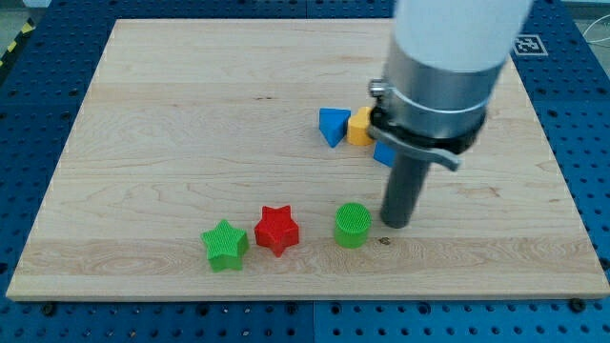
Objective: Move the red circle down a bit
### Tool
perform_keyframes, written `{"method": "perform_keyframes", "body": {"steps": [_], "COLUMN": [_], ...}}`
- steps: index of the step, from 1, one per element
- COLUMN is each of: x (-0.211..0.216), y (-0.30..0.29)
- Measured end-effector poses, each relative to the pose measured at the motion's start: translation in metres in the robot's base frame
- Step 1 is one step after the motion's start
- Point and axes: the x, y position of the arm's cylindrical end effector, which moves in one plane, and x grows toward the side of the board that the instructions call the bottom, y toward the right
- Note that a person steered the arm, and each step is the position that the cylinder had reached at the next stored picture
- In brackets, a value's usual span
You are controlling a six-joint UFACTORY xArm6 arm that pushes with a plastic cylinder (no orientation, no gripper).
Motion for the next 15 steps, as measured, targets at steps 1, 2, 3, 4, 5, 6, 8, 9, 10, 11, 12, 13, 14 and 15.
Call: {"method": "perform_keyframes", "body": {"steps": [1, 2, 3, 4, 5, 6, 8, 9, 10, 11, 12, 13, 14, 15], "x": [-0.001, -0.016, -0.074, -0.128, -0.144, -0.143, -0.138, -0.115, -0.090, -0.063, -0.045, -0.047, -0.048, -0.024], "y": [0.056, 0.101, 0.106, 0.098, 0.072, 0.052, 0.040, 0.040, 0.040, 0.040, 0.040, 0.041, 0.055, 0.055]}}
